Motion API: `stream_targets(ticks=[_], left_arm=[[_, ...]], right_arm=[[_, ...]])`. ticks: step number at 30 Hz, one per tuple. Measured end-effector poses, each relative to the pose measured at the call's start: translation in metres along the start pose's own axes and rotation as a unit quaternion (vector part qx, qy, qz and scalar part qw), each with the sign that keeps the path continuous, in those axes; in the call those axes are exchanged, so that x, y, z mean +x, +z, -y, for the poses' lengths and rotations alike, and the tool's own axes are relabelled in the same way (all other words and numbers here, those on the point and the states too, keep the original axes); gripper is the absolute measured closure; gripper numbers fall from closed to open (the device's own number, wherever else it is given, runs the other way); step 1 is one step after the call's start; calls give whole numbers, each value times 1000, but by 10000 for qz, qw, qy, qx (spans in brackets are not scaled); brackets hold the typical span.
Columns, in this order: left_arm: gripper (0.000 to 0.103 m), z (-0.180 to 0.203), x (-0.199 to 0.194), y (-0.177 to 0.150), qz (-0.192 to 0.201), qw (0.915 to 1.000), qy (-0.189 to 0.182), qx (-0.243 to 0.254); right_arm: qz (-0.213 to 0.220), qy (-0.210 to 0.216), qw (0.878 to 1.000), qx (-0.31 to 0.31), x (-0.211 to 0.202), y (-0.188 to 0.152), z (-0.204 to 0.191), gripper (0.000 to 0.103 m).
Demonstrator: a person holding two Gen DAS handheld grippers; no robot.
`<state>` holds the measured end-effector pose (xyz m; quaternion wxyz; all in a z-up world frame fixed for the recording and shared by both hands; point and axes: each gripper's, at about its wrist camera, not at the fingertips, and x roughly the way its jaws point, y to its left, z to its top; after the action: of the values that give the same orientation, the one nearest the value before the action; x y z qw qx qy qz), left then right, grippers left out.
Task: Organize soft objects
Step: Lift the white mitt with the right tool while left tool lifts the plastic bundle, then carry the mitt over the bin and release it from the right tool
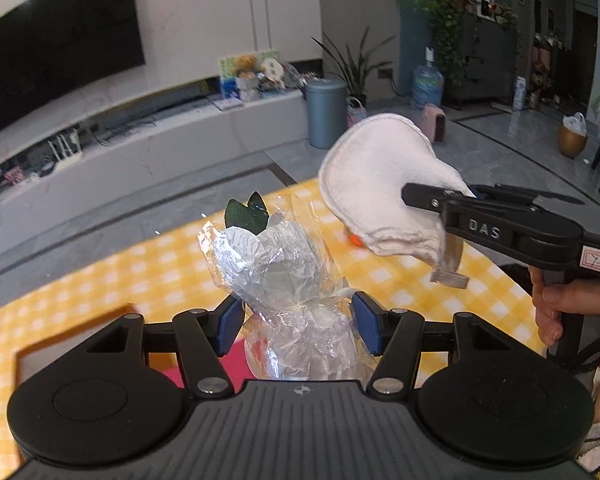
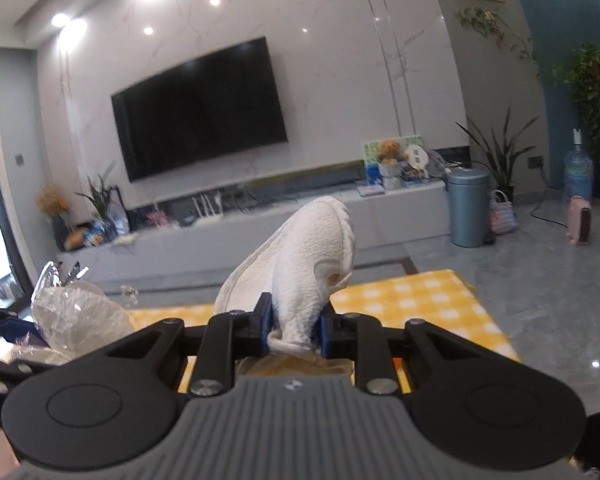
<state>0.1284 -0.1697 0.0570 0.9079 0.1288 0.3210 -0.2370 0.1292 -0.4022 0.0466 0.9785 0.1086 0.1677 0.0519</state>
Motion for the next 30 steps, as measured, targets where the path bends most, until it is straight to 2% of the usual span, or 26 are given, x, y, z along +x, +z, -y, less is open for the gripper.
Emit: stream_targets(ticks=[6, 11, 15, 21, 25, 27, 30], left_arm=[[36, -49, -36, -15, 350, 9974, 380, -510], [36, -93, -53, -34, 433, 9922, 551, -1028], [36, -127, -67, -68, 598, 9804, 853, -1675], [36, -159, -80, -109, 872, 9627, 1489, -2085], [36, -181, -79, -116, 899, 9595, 1298, -2334], [36, -189, -83, -117, 997, 9551, 1089, -2568], [36, -199, -93, -127, 1213, 9525, 910, -2639]], right_arm=[[127, 563, 9982, -156, -3, 5, -37, 82], [123, 965, 9945, -395, -1, 5, -75, 82], [43, 1336, 9895, -556, 3, 4, -105, 82], [-66, 1775, 9802, -869, 4, -1, -148, 82], [-295, 1857, 9776, -951, 14, -10, -177, 82], [-409, 1891, 9761, -989, 21, -16, -193, 82], [-644, 1996, 9727, -991, 30, -29, -216, 82]])
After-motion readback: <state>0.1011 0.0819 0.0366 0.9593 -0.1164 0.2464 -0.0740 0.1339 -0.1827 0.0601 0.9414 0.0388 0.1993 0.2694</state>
